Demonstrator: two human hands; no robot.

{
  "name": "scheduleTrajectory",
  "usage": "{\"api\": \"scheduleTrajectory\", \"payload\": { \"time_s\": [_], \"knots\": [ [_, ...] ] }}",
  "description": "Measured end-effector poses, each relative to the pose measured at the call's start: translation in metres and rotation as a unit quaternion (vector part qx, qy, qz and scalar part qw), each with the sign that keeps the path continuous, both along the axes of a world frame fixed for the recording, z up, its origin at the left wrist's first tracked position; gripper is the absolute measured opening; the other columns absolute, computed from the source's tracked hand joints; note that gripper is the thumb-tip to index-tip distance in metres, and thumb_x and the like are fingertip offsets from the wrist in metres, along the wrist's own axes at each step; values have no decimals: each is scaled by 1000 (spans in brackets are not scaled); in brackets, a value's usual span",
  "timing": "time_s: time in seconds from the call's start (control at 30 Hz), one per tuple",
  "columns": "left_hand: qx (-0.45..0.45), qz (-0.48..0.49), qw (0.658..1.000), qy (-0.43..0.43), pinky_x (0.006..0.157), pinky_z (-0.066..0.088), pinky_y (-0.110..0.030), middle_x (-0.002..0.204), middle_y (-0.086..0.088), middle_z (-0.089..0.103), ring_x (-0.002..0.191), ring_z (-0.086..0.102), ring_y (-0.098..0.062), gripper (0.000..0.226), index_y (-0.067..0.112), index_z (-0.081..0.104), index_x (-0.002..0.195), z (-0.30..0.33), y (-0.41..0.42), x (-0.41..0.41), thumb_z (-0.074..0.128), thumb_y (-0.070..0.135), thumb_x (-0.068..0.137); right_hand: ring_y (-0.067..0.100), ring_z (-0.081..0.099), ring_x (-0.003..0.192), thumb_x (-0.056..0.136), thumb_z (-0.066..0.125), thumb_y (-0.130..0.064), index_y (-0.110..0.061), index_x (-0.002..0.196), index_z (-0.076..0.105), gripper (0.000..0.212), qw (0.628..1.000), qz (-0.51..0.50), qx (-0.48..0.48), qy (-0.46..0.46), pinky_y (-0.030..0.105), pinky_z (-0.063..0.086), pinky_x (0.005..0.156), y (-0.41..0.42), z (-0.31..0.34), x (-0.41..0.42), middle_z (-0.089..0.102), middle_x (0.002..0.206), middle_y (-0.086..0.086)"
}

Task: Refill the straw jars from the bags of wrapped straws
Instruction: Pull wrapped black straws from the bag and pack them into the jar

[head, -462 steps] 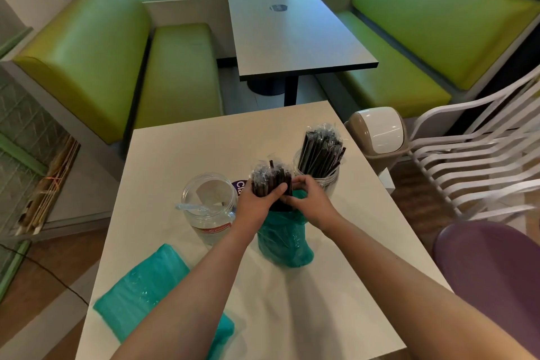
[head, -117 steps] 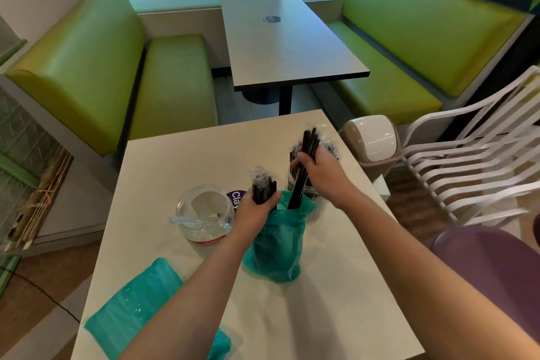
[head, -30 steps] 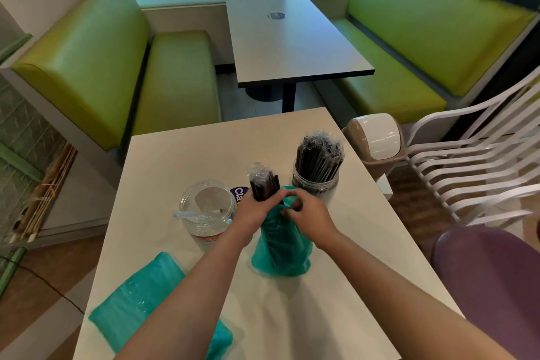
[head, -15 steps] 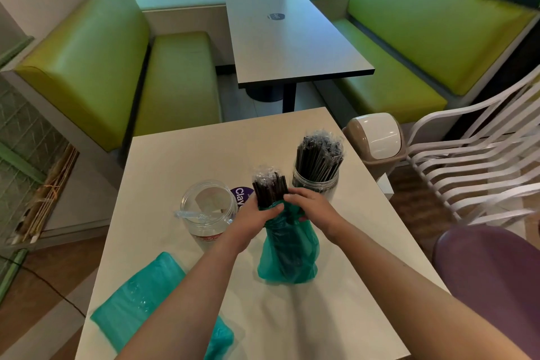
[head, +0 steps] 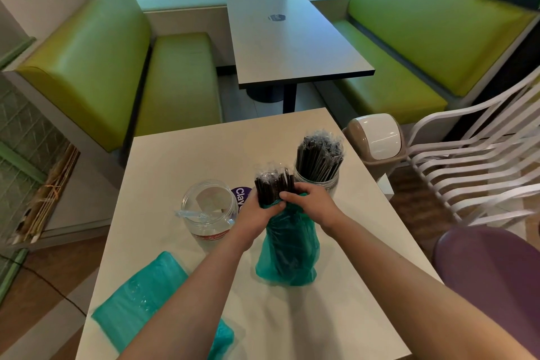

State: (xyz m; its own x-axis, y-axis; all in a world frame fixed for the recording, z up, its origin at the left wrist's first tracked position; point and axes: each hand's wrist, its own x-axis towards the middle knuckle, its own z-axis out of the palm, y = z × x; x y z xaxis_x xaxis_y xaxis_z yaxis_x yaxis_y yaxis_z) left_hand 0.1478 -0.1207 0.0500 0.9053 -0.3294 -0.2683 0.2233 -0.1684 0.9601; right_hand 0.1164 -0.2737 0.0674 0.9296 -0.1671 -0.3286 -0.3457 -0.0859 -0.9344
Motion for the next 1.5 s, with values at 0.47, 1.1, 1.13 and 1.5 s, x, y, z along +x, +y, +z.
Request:
{"api": "scheduleTrajectory", "payload": {
  "time_s": [0.47, 1.1, 1.13, 1.5],
  "knots": [
    [6, -18, 1000, 18, 94, 53, -35, 109, 3, 72, 104, 67, -14, 41, 21, 63, 119, 2, -3, 4, 78, 25, 82, 11, 65, 88, 89, 68, -14, -8, 119, 63, 31, 999, -17, 29, -2, 11, 47, 58, -6, 7, 2, 69, 110, 8],
    [92, 13, 996, -10, 95, 49, -35, 115, 0, 66, 106, 61, -19, 45, 15, 59, 124, 8, -13, 10, 76, 28, 84, 2, 60, 83, 103, 43, -25, -14, 113, 49, 16, 972, -60, -175, -142, 19, 43, 67, -27, 83, 27, 68, 95, 2],
    [96, 13, 995, -10, 95, 48, -34, 115, 0, 65, 107, 61, -19, 46, 15, 59, 125, 9, -14, 10, 76, 27, 84, 2, 60, 83, 103, 42, -26, -14, 114, 48, 17, 967, -73, -185, -159, 20, 43, 66, -30, 94, 29, 68, 95, 1],
    [94, 19, 995, 10, 92, 48, -30, 114, 1, 65, 106, 60, -17, 47, 15, 58, 125, 9, -13, 9, 77, 25, 83, 18, 58, 94, 101, 47, -29, -11, 118, 51, 24, 927, -134, -276, -216, 30, 43, 79, -39, 124, 43, 62, 107, 4]
  ]
}}
